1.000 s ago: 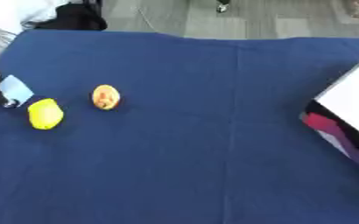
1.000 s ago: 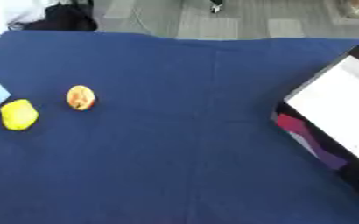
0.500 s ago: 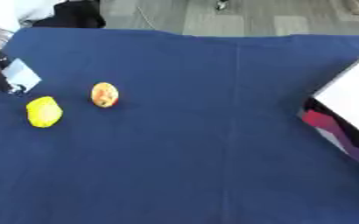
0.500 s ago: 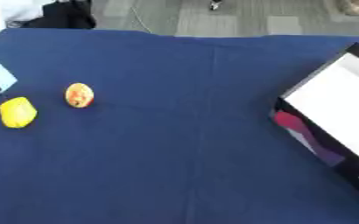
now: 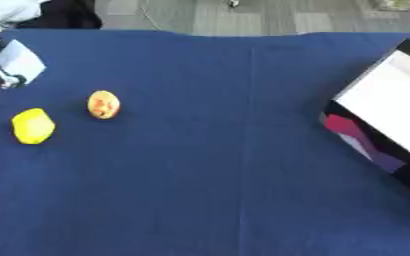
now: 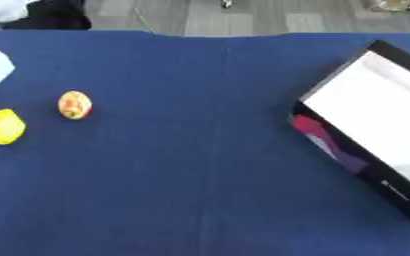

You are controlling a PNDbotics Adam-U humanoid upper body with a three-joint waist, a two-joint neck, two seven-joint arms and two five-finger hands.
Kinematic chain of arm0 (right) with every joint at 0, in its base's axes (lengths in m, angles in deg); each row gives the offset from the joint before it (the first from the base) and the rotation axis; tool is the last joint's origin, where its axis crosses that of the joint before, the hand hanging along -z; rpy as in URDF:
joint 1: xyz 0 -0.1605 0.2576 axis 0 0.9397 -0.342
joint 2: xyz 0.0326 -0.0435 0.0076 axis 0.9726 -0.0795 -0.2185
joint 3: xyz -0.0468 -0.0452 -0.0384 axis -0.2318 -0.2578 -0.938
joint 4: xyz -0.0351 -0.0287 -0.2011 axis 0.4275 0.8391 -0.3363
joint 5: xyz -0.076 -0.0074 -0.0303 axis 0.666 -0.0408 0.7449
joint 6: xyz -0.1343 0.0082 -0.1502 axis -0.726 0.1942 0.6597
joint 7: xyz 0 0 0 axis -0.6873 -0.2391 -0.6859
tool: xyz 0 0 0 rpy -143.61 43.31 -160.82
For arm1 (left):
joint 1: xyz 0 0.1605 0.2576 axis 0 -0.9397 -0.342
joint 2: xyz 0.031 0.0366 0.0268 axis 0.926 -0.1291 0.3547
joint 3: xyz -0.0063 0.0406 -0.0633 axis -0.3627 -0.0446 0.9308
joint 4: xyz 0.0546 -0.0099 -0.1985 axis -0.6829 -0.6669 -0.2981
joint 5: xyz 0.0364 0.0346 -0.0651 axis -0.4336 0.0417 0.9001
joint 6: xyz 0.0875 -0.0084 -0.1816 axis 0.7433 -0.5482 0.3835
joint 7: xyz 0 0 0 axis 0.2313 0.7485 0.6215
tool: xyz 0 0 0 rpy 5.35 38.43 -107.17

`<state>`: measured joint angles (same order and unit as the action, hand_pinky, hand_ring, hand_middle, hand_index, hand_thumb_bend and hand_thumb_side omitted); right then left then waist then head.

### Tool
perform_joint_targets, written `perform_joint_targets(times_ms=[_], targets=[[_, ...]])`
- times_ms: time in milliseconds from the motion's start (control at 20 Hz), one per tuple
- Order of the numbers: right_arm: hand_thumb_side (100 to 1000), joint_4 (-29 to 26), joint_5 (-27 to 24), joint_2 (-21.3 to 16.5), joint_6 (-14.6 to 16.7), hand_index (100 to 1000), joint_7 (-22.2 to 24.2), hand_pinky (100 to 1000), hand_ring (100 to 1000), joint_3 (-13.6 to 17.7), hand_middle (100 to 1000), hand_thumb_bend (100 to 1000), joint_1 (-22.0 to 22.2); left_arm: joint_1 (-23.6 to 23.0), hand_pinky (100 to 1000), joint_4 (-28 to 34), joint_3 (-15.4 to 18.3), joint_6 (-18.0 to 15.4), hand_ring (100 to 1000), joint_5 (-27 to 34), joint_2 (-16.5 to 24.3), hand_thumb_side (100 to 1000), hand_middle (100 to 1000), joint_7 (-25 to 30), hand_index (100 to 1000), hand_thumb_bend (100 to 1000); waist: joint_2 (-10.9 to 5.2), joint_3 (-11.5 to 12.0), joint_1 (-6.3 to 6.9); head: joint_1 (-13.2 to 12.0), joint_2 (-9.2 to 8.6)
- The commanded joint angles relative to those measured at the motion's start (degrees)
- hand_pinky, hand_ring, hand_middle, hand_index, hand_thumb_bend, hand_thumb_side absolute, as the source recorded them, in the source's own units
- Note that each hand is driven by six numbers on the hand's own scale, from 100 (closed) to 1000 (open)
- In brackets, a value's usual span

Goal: Pick up the objects with one hand, pass them to the other hand, and then place them into the box on the other side of the table.

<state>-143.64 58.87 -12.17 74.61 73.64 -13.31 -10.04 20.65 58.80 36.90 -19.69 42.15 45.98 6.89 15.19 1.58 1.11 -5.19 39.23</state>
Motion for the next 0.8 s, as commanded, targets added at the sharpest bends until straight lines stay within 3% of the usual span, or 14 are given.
perform_joint_targets(times_ms=[50,450,600,800], targets=[[641,-0.57,-1.11,-2.47,0.25,985,0.3,920,886,-0.11,1000,100,-0.43,-0.34,842,5.59,-0.42,0.29,710,3.18,2.52,203,658,-1.37,547,100,-2.26,0.06,-0.37,1.03,0.25],[577,-2.84,-5.09,-8.48,0.92,983,1.32,919,891,-2.45,1000,100,-5.44,-4.28,843,17.49,-1.98,2.58,696,10.1,-1.82,260,642,-5.65,539,100,-3.54,0.14,-0.64,3.35,0.4],[558,-3.46,-6.36,-10.93,1.12,982,1.83,919,894,-3.38,1000,100,-7.91,-5.71,843,21.26,-2.25,2.54,692,11.43,-3.27,274,638,-7.43,531,100,-3.63,0.11,-0.67,4.01,0.39],[554,-3.54,-7.01,-13.75,0.13,982,3.06,918,895,-5.0,1000,100,-11.93,-7.56,847,26.12,-2.17,0.51,687,13.54,-6.74,296,635,-10.16,531,100,-3.97,0.18,-0.65,5.06,1.74]])
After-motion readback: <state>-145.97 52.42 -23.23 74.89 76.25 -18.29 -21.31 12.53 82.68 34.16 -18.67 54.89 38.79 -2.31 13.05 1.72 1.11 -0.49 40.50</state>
